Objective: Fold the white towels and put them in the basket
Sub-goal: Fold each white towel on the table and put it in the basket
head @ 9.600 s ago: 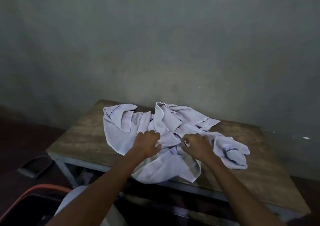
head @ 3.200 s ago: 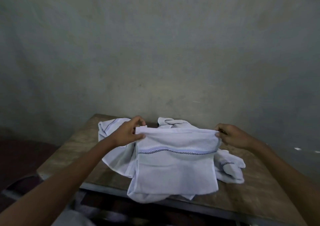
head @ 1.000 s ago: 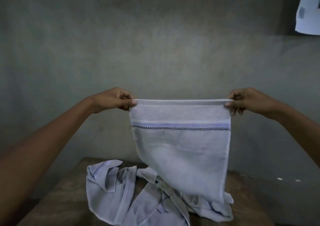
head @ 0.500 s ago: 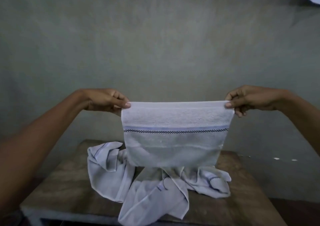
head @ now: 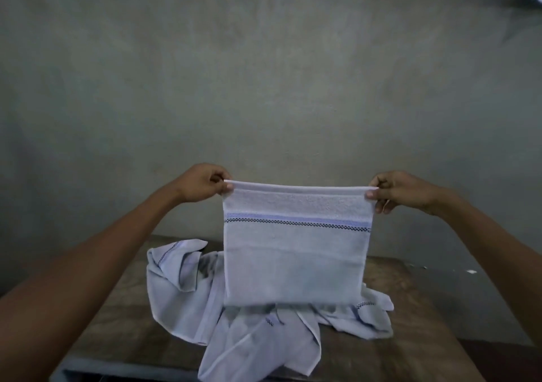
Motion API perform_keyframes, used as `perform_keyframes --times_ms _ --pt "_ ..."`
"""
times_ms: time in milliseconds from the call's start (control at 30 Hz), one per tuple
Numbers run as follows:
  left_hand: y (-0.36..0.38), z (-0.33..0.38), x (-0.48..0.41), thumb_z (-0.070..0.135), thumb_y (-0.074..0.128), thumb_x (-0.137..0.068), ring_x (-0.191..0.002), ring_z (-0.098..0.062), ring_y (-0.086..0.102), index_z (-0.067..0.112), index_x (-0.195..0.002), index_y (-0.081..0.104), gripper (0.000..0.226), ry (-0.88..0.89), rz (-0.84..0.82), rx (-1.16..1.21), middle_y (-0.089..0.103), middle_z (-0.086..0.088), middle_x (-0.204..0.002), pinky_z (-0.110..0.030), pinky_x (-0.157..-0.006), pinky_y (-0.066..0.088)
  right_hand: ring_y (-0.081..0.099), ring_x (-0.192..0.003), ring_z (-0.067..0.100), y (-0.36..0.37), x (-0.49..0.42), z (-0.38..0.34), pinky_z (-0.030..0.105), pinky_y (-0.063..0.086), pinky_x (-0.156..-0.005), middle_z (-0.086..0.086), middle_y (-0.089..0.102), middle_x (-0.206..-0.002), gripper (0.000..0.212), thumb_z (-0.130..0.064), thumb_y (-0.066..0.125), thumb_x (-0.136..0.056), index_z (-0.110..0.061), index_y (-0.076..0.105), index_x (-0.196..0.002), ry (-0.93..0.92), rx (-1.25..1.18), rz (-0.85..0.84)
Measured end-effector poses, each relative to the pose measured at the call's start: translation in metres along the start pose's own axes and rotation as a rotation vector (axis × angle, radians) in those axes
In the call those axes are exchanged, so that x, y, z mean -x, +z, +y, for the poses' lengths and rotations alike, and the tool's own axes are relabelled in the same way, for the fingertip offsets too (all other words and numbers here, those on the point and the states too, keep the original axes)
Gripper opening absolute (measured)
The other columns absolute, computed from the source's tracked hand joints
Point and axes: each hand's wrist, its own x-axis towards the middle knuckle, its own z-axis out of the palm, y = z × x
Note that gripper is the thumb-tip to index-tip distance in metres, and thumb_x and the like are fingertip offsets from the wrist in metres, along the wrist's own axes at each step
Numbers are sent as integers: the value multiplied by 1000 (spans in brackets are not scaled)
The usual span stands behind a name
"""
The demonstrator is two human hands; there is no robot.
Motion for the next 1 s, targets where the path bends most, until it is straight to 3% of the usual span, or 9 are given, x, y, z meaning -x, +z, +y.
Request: perform_keyframes --times_ms 133,233,400,533,667,867,1000 --pt "8 10 24 17 67 -85 -72 -10 60 7 -85 66 10 23 -47 18 71 -9 -86 -26 -71 46 62 -51 11 11 18 9 22 51 -50 14 62 -66 9 -6 60 -89 -5 55 -82 -28 8 39" --pt "24 8 62 10 66 -85 -73 -10 61 11 -80 63 6 -11 -148 114 71 -5 -82 -24 -73 48 63 -56 14 33 48 26 22 52 -52 20 64 -69 10 -8 61 -88 0 56 -84 -22 10 -19" --pt "77 -17 147 6 64 -85 -64 1 55 17 -73 57 18 -106 -386 202 62 13 -66 -16 -66 47 64 -62 22 96 104 88 25 50 -53 17 66 -69 11 -2 65 -84 2 55 -80 46 5 -179" --pt "127 -43 209 14 66 -82 -66 -2 57 18 -74 59 12 -204 -518 200 64 5 -71 -19 -65 47 57 -61 0 147 145 132 17 44 -60 -4 66 -69 12 -6 69 -81 -13 63 -72 65 75 -286" --pt "154 -60 232 14 66 -85 -66 0 56 14 -81 61 7 -273 -494 278 65 6 -71 -14 -63 43 61 -64 9 174 157 158 24 46 -63 6 70 -71 19 -8 68 -83 -23 64 -73 72 47 -293" --pt "171 -77 216 10 64 -87 -70 1 60 10 -83 64 4 -323 -326 347 67 10 -71 -12 -67 44 52 -62 1 180 134 161 17 41 -62 3 61 -71 12 -4 65 -85 -12 61 -76 77 -51 -165" --pt "176 -92 189 15 64 -87 -73 -5 63 14 -83 68 6 -376 -231 334 68 2 -78 -18 -69 47 54 -68 5 179 99 165 14 42 -63 3 63 -77 4 -7 64 -86 -10 64 -83 78 -18 -89"
